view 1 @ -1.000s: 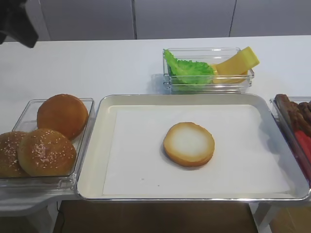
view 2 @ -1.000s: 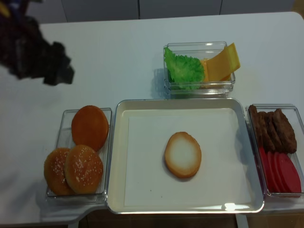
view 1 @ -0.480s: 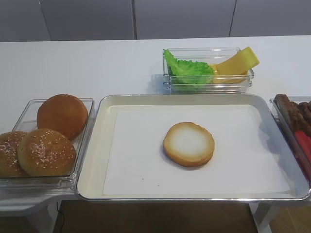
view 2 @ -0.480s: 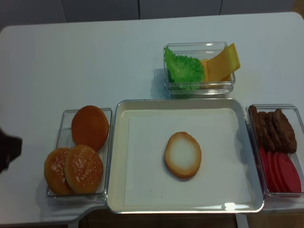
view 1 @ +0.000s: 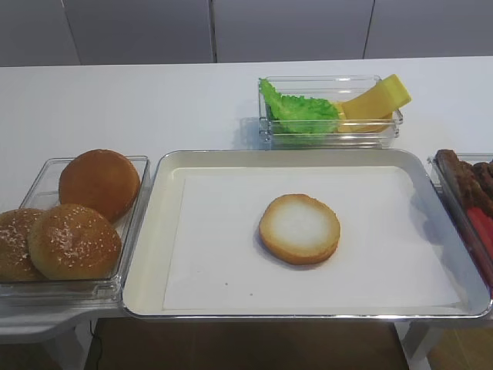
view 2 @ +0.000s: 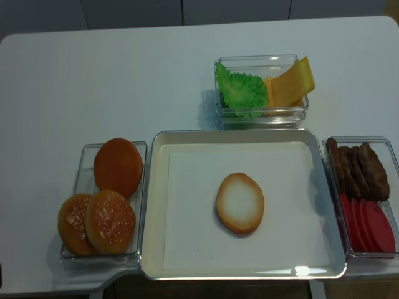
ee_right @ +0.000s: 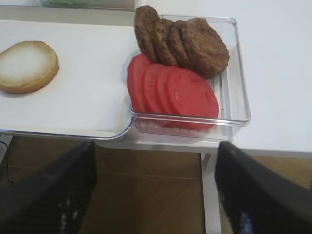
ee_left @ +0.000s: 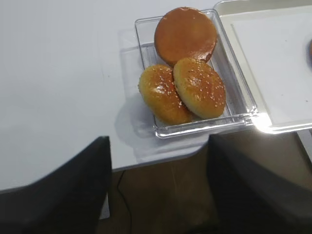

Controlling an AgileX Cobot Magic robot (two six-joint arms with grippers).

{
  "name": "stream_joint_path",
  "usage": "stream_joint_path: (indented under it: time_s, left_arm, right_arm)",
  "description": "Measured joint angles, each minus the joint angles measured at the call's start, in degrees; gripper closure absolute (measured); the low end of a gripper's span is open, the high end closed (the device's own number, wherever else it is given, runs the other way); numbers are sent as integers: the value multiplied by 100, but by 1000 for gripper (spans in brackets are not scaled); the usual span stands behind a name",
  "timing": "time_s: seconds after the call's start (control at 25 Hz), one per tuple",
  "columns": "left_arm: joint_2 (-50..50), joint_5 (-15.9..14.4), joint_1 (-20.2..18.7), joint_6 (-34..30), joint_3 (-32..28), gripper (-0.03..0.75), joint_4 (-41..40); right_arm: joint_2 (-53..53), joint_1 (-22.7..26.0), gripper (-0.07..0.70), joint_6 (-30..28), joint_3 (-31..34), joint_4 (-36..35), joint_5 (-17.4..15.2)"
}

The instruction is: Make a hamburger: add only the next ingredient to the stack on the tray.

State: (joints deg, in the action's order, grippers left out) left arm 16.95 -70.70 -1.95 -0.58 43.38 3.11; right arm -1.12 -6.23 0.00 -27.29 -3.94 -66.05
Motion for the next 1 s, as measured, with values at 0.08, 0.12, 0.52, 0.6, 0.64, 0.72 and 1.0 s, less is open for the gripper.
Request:
stream_joint_path:
  time_s: [0.08, 0.12, 0.52, 0.6, 0.64, 0.72, 1.0]
  left_arm:
    - [-372, -48, 0, 11, -166, 267, 0]
    - [-572, -63, 0, 11, -257, 268, 0]
    - [-1768, -114, 0, 58, -832, 269, 0]
    - [-1778, -114, 0, 133, -864, 269, -25]
    - [-1778, -101, 0, 146, -878, 270, -68]
    - [-1791, -84, 0, 219, -945, 270, -166]
    - [-1791, 157, 0, 458, -1359, 272, -311]
  right_arm:
    - [0, 0, 59, 0, 0, 0, 0]
    - [0, 0, 59, 0, 0, 0, 0]
    - [0, 0, 59, 0, 0, 0, 0]
    - [0, 0, 59, 0, 0, 0, 0]
    - [0, 0, 59, 0, 0, 0, 0]
    - [0, 0, 59, 0, 0, 0, 0]
    - [0, 0, 59, 0, 0, 0, 0]
